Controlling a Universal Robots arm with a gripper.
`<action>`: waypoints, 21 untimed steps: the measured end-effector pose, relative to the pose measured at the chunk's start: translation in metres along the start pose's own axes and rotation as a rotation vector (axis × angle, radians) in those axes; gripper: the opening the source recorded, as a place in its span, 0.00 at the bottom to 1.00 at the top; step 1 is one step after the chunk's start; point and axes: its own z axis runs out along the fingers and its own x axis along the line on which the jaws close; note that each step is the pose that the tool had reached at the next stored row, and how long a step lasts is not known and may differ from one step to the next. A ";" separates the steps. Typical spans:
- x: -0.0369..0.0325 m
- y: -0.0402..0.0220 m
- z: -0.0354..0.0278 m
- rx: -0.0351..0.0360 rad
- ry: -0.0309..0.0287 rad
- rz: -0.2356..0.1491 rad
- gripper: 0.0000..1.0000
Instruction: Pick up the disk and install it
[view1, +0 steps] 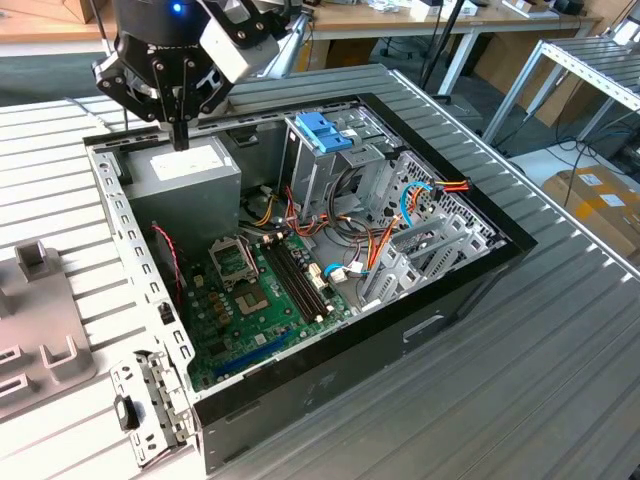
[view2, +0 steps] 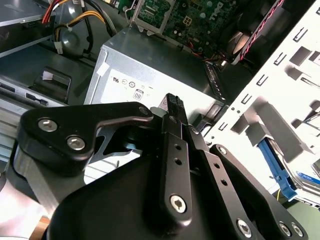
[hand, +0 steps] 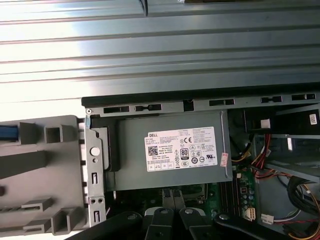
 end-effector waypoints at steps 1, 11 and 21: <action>0.0005 0.0000 0.0000 0.0000 0.0000 0.000 0.11; 0.0041 -0.0003 -0.0001 0.0000 0.0000 0.000 0.11; 0.0075 -0.0006 -0.0002 0.0000 0.0000 0.000 0.11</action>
